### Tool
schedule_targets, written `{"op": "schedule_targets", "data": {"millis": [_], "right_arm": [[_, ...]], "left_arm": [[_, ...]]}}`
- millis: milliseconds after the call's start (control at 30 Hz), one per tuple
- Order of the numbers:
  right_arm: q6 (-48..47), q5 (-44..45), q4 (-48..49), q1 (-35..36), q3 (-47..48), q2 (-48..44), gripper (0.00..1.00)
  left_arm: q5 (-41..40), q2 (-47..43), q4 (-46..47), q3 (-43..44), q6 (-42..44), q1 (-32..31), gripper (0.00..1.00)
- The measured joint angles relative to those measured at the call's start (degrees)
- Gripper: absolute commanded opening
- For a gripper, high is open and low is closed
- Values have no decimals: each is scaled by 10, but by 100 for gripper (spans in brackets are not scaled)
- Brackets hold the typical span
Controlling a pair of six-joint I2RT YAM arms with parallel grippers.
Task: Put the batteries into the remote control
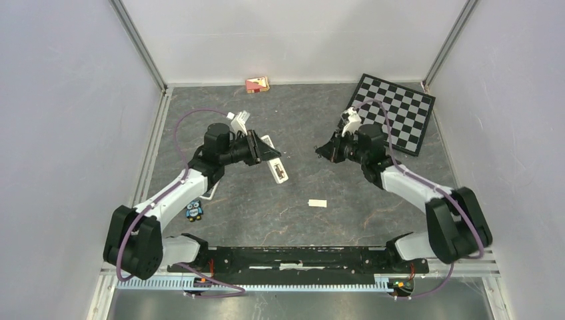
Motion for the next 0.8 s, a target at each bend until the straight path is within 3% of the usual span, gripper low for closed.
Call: {"op": "schedule_targets", "data": {"millis": [267, 800], "right_arm": [[-1, -26, -20, 111, 1, -111, 13], [-26, 24, -167, 197, 103, -100, 13]], "left_arm": [[35, 18, 50, -7, -39, -6, 2], [43, 29, 82, -15, -126, -7, 2]]}}
